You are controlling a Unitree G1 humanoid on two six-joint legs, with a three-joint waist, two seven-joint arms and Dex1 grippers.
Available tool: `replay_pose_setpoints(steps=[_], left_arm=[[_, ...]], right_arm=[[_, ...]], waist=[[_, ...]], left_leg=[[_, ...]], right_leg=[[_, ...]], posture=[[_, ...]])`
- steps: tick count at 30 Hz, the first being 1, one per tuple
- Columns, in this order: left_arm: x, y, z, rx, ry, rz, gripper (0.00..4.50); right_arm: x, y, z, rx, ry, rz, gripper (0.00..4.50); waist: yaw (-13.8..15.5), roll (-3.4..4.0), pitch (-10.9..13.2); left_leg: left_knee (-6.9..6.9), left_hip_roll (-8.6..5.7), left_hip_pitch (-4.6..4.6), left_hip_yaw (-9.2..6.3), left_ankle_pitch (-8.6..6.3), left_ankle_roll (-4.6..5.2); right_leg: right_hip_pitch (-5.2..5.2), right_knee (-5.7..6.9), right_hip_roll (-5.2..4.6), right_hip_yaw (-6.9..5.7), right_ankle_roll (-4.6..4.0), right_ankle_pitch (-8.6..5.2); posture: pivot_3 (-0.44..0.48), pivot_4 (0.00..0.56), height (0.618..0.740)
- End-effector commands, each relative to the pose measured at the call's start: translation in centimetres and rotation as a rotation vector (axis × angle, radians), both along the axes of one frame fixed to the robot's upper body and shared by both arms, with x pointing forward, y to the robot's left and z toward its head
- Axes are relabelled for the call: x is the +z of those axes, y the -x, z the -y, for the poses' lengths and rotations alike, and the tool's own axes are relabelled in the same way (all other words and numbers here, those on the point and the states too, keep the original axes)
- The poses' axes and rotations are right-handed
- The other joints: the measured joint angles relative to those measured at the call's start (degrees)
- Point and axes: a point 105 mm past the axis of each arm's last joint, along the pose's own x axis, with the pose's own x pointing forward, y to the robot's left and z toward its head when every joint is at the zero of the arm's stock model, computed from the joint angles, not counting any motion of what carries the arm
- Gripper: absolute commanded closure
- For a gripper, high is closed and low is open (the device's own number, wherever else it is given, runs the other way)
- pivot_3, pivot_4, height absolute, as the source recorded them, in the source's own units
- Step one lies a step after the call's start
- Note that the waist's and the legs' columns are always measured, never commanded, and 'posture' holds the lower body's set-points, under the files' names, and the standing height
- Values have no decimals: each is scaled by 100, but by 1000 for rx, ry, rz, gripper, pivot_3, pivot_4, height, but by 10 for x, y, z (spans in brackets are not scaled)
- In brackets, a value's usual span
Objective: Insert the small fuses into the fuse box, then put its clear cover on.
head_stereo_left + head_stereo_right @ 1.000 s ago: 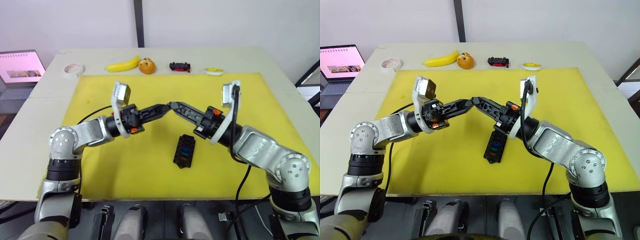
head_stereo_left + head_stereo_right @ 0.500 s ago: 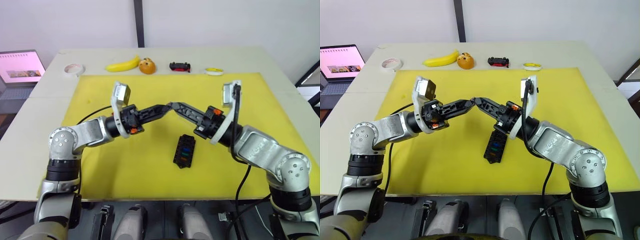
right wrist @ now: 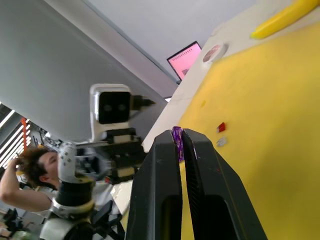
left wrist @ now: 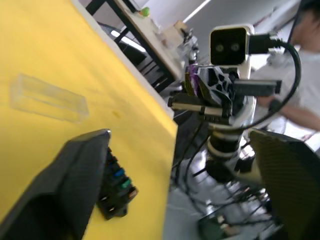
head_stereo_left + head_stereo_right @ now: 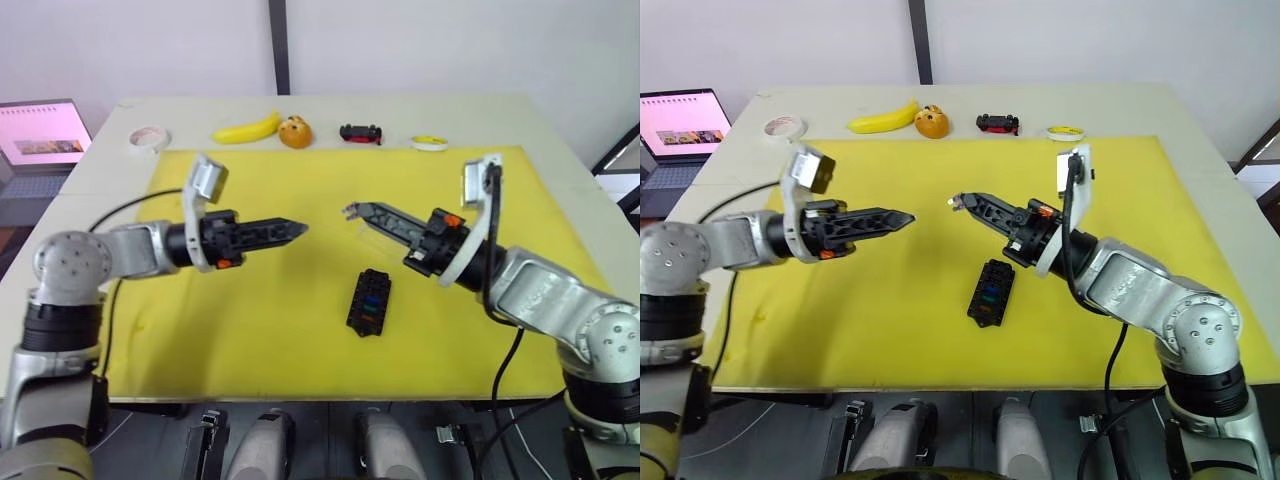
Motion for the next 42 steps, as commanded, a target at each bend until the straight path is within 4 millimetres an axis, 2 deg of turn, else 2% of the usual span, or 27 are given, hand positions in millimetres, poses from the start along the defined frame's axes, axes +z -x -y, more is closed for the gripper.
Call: replay_pose_setpoints(steps=[1,5,9,12,18,28,42], left_arm=[[1,10,5,-132,-103,188,74],[-22,20,9,-314,-273,446,74],[-48,12,24,-419,-382,685,74],[-61,2,40,-453,-401,796,74],[-76,-16,66,-440,-413,899,74],[-83,-27,79,-409,-433,917,74],[-83,-25,83,-397,-427,922,74]], right_arm=[[6,15,5,39,146,125,4500],[-6,26,10,85,387,233,4500],[-26,31,15,136,650,340,4500],[-39,31,17,185,811,434,4500],[-56,19,22,204,948,527,4500],[-67,5,25,233,1008,593,4500],[-74,-9,26,250,1040,634,4500]], waist=[[-4,4,4],[-5,5,4],[11,8,4],[23,6,5],[-1,3,7],[8,3,7],[7,3,7]], left_leg=[[0,1,0,2,-1,2],[-4,7,-3,5,-2,4],[-4,17,-3,6,-2,3],[1,15,-7,5,-5,8],[10,13,-12,6,-8,13],[12,13,-12,2,-7,12],[17,11,-11,-1,-7,11]], right_leg=[[0,-1,-1,2,0,0],[0,-14,1,1,-1,-1],[2,-16,0,2,-2,0],[3,-18,-4,-1,-1,0],[-1,-19,-5,-2,2,1],[-1,-15,-4,-6,4,2],[1,-12,-4,-8,5,3]], posture=[[0,150,740],[0,150,740],[0,150,740],[0,150,740],[0,150,740],[0,150,740],[0,150,740]])
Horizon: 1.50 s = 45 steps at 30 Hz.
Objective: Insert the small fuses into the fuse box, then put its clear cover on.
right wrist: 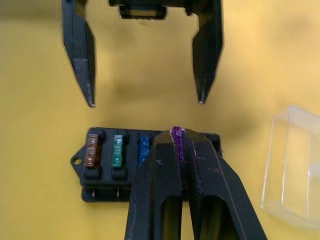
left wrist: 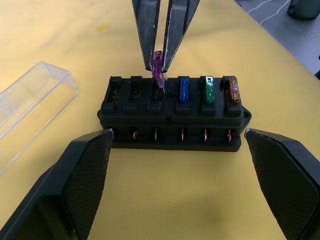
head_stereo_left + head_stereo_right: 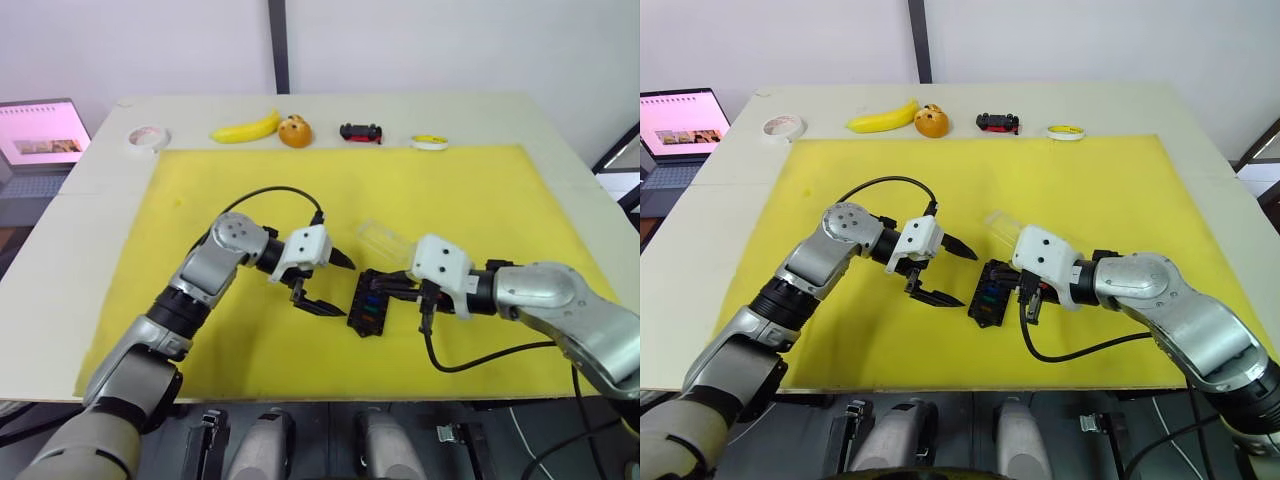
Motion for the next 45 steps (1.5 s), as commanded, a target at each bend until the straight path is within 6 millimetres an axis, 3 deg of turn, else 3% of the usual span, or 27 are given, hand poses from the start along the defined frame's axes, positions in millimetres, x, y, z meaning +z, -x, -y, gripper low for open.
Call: replay_pose_setpoints(steps=[1,45], left_arm=[[11,1,2,-5,27,44,74],[18,4,8,-10,42,45,74]], right_arm=[[7,-3,-2,16,3,46,4500],[-13,-5,0,22,50,66,4500]], waist=[[0,0,0],[-3,1,-1]], left_leg=[[0,-1,0,0,0,0],[7,-5,4,0,5,-9]], right_leg=[[0,0,0,0,0,0],[-1,20,0,1,0,0]], posture=[[0,150,740],[0,150,740]])
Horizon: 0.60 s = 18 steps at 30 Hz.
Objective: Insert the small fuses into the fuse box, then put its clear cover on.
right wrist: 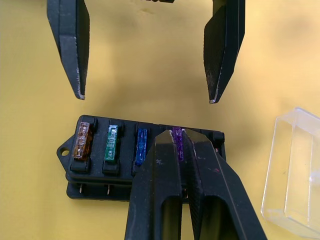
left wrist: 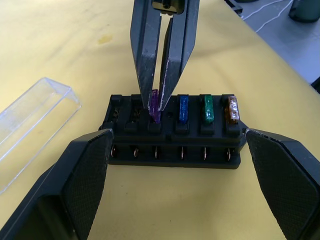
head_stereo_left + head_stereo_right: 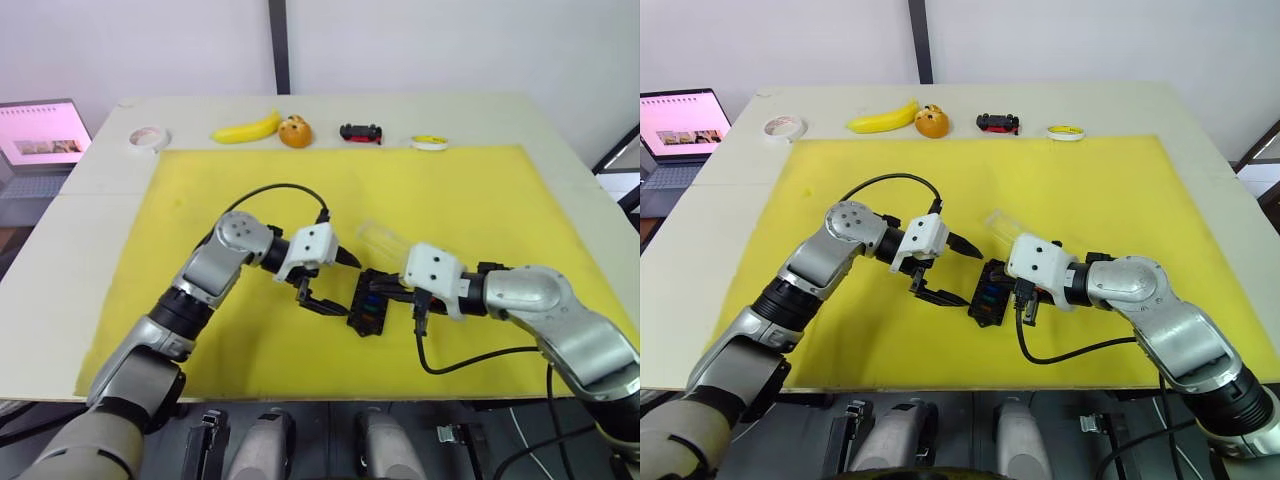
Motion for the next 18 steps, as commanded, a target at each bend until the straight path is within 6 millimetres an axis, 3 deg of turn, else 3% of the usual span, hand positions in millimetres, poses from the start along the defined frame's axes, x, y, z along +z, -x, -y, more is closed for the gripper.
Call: replay_pose_setpoints(steps=[1,18], left_arm=[[12,1,0,-5,29,39,74],[10,2,-1,1,32,36,74]], right_arm=[[1,0,0,5,9,24,4500],[2,1,0,8,11,32,4500]], waist=[[-1,0,0],[0,0,-2]], left_leg=[[0,0,0,0,0,0],[6,-1,3,0,0,0]], right_leg=[[0,0,0,0,0,0],[0,12,0,2,0,0]], posture=[[0,150,740],[0,150,740]])
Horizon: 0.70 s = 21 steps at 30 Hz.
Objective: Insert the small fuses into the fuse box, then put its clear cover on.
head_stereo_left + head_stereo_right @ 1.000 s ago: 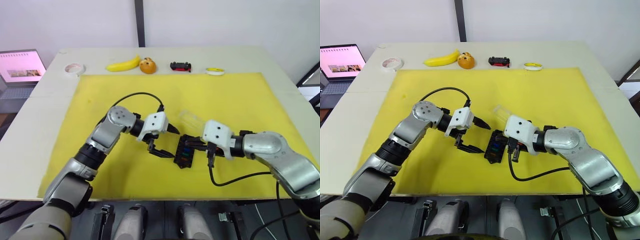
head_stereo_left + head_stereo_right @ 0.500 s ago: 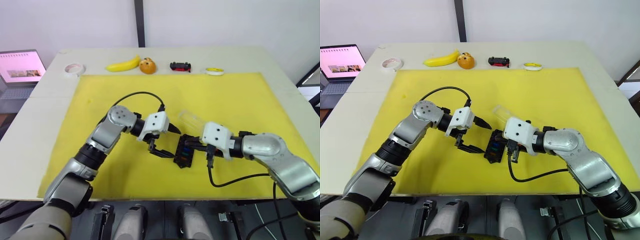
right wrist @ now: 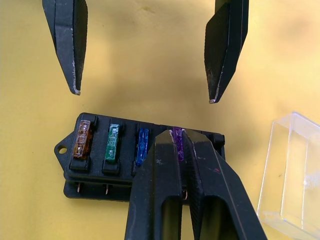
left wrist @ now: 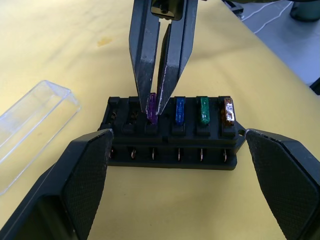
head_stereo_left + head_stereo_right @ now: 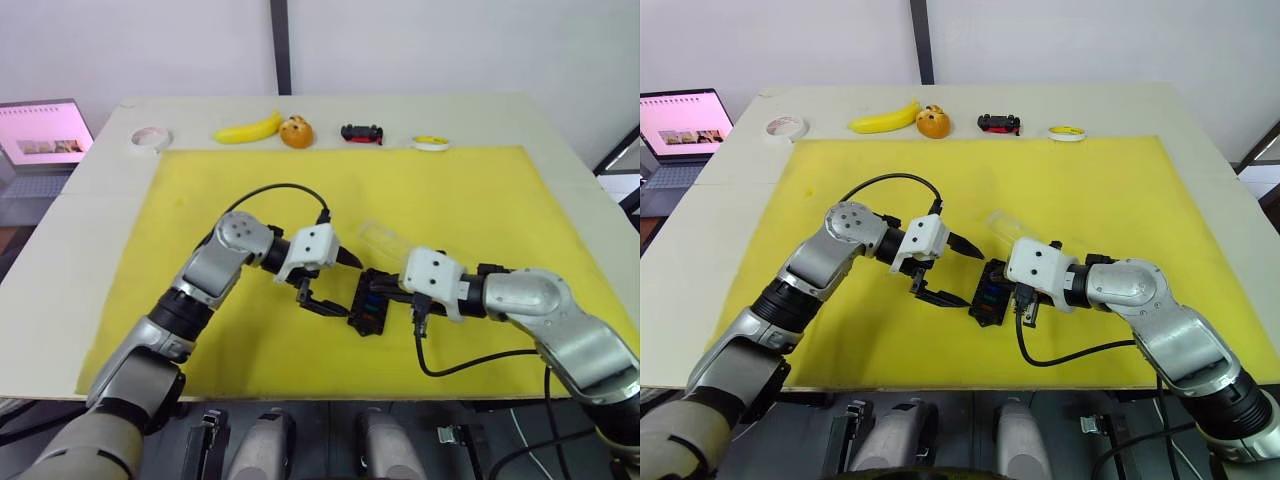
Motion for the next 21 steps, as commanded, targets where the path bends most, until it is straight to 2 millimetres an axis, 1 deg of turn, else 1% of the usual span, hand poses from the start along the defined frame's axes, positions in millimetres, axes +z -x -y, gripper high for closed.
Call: replay_pose_setpoints(steps=[1,5,10,15,21], left_arm=[[10,0,-1,2,28,34,74],[11,0,-1,4,29,34,74],[10,-1,-1,8,27,34,74],[9,0,-1,10,27,31,74],[8,-1,-2,13,21,31,74]], right_arm=[[4,1,0,3,-4,6,4500],[2,0,-1,2,-3,4,4500],[10,-1,-1,7,15,34,4500],[20,3,-6,18,-8,29,4500],[21,5,-7,19,-5,23,4500]], waist=[[2,0,0],[0,0,0],[-1,0,0],[-1,0,0],[-1,0,0]], left_leg=[[0,0,0,0,0,0],[1,0,0,0,0,0],[1,-1,0,0,0,0],[1,0,0,0,0,0],[1,0,0,0,0,0]], right_leg=[[0,0,0,0,0,0],[0,2,0,0,0,0],[0,4,0,0,0,0],[-1,5,0,0,0,0],[-2,6,0,1,0,0]], posture=[[0,150,740],[0,150,740],[0,150,740],[0,150,740],[0,150,740]])
